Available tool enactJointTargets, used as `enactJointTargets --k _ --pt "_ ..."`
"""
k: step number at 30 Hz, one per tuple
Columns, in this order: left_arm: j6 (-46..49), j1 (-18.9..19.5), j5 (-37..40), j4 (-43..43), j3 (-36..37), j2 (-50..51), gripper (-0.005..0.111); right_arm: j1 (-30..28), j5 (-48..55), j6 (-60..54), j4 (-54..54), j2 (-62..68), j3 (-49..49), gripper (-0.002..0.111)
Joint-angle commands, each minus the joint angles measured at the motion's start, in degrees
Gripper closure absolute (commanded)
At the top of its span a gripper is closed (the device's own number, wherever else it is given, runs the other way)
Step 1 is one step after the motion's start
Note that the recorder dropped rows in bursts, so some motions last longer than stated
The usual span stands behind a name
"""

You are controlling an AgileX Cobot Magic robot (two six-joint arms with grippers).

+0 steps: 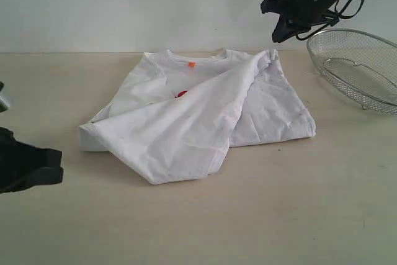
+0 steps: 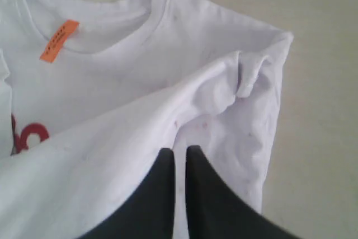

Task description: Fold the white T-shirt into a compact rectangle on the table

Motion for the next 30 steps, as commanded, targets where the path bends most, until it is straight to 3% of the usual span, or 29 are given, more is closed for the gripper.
enactJointTargets --k 1,5,7,10,12,16,18,30 --pt "12.9 -0.3 1.8 -11.4 -0.3 6.4 0.102 -0.1 2.3 -3.3 -0.4 -0.9 -0.2 0.109" --pt "41.4 -2.0 8.7 -39.5 -0.3 12.8 0.102 -0.1 2.3 -3.9 0.0 -0.9 -0.2 0.109" --pt "49.2 -2.1 11.5 -40.5 -1.2 15.8 0.102 -0.1 2.3 -3.9 0.0 -0.9 -0.2 0.109" --pt "47.2 -2.1 12.9 -40.5 -2.8 19.1 0.097 -0.1 2.3 -4.2 0.0 -0.9 -0.2 0.109" --pt "47.2 -2.1 14.8 -40.5 -3.6 20.8 0.085 -0.1 2.3 -5.0 0.0 -0.9 -0.2 0.109" --pt "41.4 -2.1 14.9 -40.5 -6.0 23.9 0.048 -0.1 2.3 -5.2 0.0 -0.9 -0.2 0.109" --pt "39.4 -2.1 14.9 -40.5 -6.9 25.1 0.039 -0.1 2.3 -5.3 0.1 -0.9 -0.2 0.109" --pt "39.5 -2.2 16.1 -40.5 -14.1 33.1 0.042 -0.1 2.3 -7.0 3.4 -0.9 -0.2 0.109"
